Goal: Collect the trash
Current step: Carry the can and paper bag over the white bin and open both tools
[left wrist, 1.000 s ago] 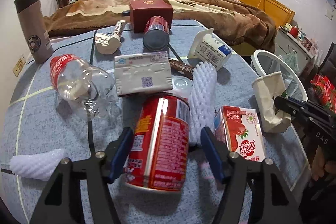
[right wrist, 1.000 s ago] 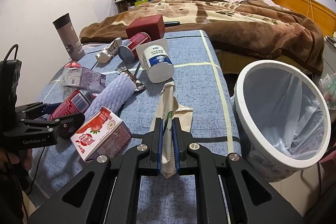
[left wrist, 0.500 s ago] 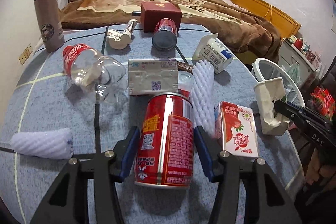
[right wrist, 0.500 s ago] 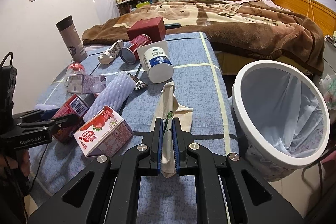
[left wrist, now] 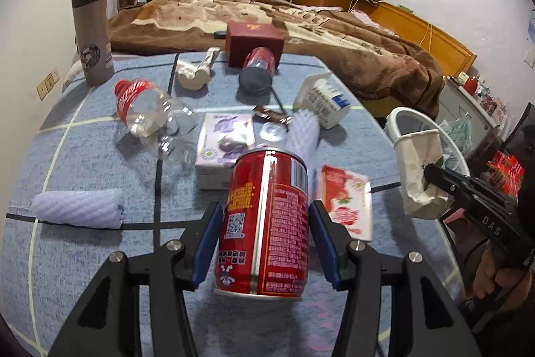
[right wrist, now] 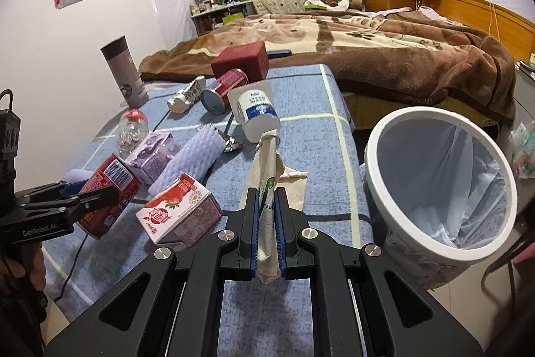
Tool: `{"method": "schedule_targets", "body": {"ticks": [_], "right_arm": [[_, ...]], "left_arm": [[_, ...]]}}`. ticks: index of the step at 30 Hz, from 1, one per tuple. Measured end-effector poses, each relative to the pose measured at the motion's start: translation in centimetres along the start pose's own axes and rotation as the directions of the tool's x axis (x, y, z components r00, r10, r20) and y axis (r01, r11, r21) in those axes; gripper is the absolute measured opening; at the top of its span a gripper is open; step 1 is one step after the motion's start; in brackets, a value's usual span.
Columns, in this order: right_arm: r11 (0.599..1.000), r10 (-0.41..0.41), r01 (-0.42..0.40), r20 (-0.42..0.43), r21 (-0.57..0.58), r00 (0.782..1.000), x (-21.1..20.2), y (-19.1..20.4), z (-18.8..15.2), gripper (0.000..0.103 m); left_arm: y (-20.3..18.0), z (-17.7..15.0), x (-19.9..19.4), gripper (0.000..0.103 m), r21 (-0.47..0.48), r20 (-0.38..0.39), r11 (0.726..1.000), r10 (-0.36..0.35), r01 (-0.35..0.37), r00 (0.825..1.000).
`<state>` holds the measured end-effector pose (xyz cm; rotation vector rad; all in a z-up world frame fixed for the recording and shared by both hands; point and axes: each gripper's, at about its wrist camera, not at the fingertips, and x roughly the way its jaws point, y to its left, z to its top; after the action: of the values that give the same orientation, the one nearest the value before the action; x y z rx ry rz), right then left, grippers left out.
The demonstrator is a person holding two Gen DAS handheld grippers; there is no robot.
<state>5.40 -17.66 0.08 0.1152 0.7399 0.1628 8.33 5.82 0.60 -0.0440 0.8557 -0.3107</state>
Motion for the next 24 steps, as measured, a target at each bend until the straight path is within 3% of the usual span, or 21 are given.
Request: {"method": "schedule_targets", "body": {"ticks": [16, 24], "right_arm": [[0.996, -0.08, 0.077, 0.081, 0.041, 0.994, -3.4, -3.9, 0.8, 0.009], [0.982, -0.176, 0.167, 0.102, 0.089, 0.979, -4.7, -8.2, 1.4, 0.009]], "left_arm": [[-9.2, 2.8, 0.1, 0.056, 0.123, 0.055, 0.991, -0.054, 0.047, 0.997], [-15.5, 4.7, 2.8, 0.056, 0.175, 0.028, 0.972, -0.166, 0.159, 0.986]]}}
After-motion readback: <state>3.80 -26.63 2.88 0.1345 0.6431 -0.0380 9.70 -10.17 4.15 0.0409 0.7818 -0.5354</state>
